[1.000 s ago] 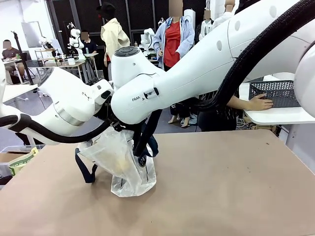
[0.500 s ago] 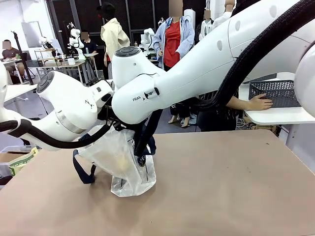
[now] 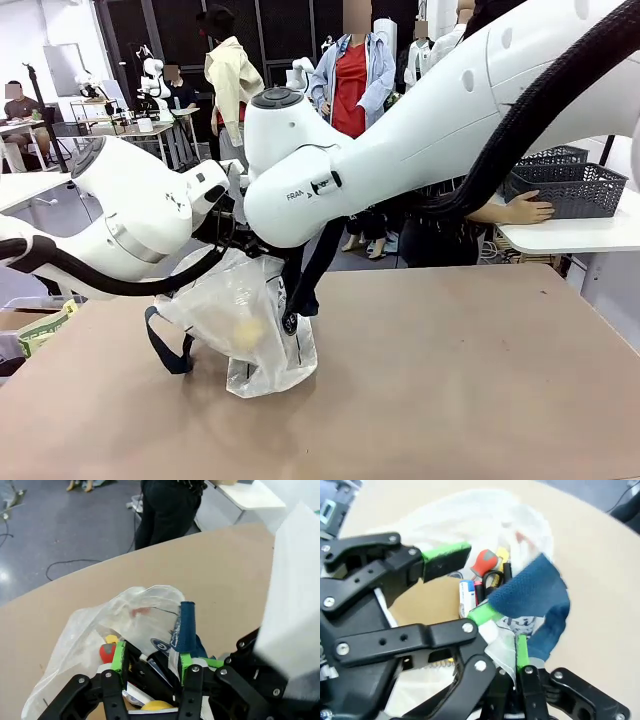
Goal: Transfer purchased items from the store into the shopping bag.
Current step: Move the Reusable shopping bag to the right side of the table.
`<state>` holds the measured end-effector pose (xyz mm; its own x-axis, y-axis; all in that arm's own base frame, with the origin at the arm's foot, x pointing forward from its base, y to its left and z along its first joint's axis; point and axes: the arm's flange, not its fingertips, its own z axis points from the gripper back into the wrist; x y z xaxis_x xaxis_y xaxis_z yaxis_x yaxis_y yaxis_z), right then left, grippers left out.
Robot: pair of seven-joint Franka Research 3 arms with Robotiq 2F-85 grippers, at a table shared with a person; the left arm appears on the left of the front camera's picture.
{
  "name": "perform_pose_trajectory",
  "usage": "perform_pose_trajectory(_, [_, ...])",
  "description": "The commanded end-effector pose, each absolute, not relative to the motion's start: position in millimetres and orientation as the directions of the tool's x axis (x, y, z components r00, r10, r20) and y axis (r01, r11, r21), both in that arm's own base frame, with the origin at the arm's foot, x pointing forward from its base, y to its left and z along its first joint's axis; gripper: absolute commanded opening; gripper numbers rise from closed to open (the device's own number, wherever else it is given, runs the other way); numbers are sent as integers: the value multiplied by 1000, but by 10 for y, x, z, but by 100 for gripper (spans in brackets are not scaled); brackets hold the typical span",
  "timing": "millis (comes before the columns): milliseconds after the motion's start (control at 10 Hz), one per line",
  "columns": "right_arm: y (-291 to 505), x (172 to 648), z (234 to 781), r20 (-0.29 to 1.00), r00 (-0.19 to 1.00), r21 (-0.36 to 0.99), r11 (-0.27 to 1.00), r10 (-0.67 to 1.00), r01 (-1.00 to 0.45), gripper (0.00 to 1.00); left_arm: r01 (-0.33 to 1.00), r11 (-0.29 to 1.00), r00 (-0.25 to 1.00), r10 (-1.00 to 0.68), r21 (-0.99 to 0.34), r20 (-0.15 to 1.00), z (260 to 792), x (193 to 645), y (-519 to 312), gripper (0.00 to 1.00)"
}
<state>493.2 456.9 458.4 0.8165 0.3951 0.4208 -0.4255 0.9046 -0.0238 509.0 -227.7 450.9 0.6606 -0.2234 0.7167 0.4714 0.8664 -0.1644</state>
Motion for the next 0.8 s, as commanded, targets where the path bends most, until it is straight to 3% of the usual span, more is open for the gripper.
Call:
perform_pose_trajectory(0, [4394,4881,4602,482,817,33,925,317,-379,0,466,865,681,-216,-187,700,4516,5069,-2181,50])
perform_pose_trajectory(400, [4218,4848,4680,496,812,62,920,308,-386,0,452,872,694,-211,-188,688,4517,5129,-2164,50])
perform_pose_trajectory(600, [4233,4881,4617,476,821,62,920,314,-387,0,436,881,709,-211,-183,673,4518,5142,-2170,83])
perform_pose_trajectory(700, [4237,4896,4603,470,824,60,920,316,-387,0,433,884,700,-206,-177,684,4531,5139,-2173,83])
